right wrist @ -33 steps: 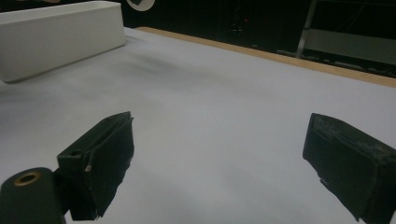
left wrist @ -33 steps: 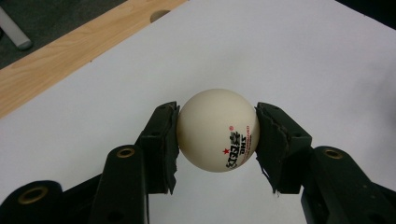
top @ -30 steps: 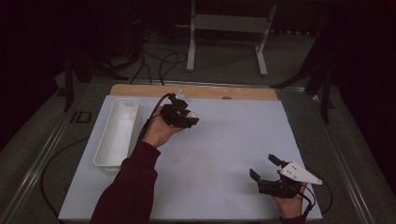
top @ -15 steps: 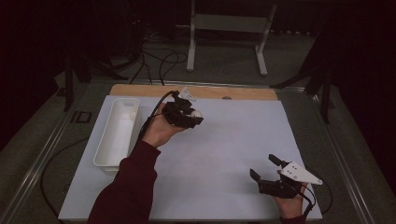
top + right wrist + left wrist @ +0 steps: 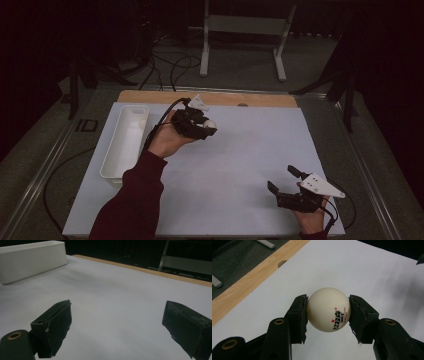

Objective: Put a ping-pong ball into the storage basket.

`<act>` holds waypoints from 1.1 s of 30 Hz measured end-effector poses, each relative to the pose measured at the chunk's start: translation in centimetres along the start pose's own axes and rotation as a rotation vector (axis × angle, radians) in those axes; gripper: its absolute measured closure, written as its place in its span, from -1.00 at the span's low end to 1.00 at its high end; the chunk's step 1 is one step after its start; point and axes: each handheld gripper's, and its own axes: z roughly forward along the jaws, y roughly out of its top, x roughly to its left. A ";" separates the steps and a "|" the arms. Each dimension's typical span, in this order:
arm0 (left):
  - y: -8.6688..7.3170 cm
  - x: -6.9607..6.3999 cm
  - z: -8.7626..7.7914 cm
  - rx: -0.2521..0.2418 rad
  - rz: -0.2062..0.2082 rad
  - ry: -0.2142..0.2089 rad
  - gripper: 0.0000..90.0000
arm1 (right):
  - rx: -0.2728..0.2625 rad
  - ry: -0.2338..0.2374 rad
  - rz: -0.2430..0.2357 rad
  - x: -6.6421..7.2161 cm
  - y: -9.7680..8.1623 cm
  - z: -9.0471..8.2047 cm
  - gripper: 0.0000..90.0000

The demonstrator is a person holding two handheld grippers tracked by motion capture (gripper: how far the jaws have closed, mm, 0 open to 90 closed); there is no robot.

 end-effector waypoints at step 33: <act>-0.9 0.4 -1.9 0.008 0.085 -0.032 0.15 | -0.002 0.000 0.001 0.0 0.0 0.0 -0.81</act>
